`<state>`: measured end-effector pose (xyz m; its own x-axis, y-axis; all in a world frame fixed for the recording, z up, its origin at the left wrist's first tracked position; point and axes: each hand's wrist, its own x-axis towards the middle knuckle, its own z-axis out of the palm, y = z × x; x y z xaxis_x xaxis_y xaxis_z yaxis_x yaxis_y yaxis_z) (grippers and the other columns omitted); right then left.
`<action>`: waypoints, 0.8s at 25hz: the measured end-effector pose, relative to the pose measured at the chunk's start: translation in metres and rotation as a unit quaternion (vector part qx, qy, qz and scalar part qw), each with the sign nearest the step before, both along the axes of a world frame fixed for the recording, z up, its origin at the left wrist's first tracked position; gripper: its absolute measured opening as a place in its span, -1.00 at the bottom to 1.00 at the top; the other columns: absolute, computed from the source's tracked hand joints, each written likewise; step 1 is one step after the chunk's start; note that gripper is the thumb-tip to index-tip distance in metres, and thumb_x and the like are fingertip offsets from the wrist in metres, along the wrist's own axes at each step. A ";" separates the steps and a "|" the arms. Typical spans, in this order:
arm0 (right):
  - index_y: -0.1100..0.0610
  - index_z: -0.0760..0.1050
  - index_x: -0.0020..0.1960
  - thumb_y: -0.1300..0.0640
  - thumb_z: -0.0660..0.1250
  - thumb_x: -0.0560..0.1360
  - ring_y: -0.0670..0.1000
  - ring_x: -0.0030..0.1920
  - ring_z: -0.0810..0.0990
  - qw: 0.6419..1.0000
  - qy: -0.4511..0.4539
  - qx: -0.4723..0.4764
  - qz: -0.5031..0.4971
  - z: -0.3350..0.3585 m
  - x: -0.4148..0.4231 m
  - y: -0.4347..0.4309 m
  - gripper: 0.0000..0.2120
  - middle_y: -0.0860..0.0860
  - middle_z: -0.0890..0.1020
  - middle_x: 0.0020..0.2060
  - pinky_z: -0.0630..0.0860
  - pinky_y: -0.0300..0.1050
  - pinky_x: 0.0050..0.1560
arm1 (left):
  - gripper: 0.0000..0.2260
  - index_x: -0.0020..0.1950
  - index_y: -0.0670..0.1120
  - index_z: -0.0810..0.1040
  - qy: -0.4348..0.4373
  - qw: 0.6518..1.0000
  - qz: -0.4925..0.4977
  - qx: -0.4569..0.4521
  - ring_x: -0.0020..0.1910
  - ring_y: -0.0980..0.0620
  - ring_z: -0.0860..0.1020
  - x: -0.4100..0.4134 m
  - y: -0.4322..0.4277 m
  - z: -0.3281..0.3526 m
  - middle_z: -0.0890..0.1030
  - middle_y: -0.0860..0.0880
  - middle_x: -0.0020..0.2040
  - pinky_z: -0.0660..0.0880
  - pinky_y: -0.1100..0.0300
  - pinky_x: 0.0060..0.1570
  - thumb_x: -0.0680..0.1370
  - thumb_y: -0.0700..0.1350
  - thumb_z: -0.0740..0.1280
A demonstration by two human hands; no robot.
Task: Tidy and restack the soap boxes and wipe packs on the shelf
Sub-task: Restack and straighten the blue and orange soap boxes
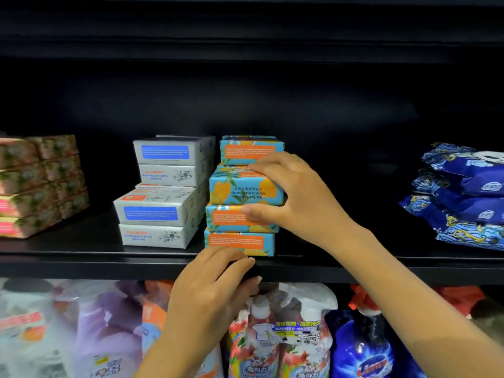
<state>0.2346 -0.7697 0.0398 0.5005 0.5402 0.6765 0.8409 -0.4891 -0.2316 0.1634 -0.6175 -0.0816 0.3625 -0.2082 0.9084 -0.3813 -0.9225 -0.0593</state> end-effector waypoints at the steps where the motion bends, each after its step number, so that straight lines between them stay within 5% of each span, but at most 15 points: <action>1: 0.04 0.40 0.33 -0.17 0.45 0.32 -0.15 0.26 0.31 1.000 0.004 -0.012 -0.011 0.000 0.000 0.004 -0.35 -0.10 0.44 0.25 0.32 -0.19 0.27 | -0.78 -0.09 -0.20 0.66 0.004 1.000 0.000 -0.007 -0.14 -0.03 0.54 -0.001 0.004 0.000 0.63 -0.05 -0.12 0.48 0.11 -0.19 0.48 -0.04 0.38; 11: -0.02 0.42 0.25 -0.21 0.46 0.27 -0.11 0.15 0.43 0.996 0.077 -0.019 -0.047 0.016 -0.006 0.010 -0.38 -0.11 0.44 0.14 0.44 -0.12 0.19 | -0.83 -0.11 -0.19 0.66 0.013 1.000 -0.020 -0.008 -0.16 -0.03 0.54 -0.007 0.013 0.010 0.63 -0.04 -0.14 0.50 0.08 -0.28 0.44 -0.08 0.46; 16: 0.04 0.49 0.19 -0.14 0.50 0.24 -0.10 0.08 0.49 0.992 0.052 0.116 -0.027 0.004 -0.014 -0.009 -0.43 -0.11 0.49 0.05 0.48 -0.15 0.12 | -0.74 -0.05 -0.22 0.65 -0.056 0.996 -0.053 -0.043 -0.07 -0.06 0.55 -0.010 0.017 0.052 0.62 -0.10 -0.06 0.45 0.21 0.00 0.45 -0.03 0.47; 20: 0.08 0.51 0.18 -0.18 0.41 0.23 -0.12 0.08 0.48 0.976 0.017 0.206 -0.074 -0.011 -0.014 -0.047 -0.41 -0.13 0.49 0.04 0.39 -0.42 0.04 | -0.47 0.14 -0.14 0.60 0.082 0.996 -0.038 -0.019 0.12 -0.04 0.52 0.003 0.015 0.098 0.58 -0.05 0.11 0.43 0.16 0.08 0.36 0.22 0.43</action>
<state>0.2202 -0.8171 0.0285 0.5781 0.1457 0.8029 0.7566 -0.4641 -0.4606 0.1668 -0.6028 0.0164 0.4915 -0.2075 0.8458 -0.4524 -0.8907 0.0444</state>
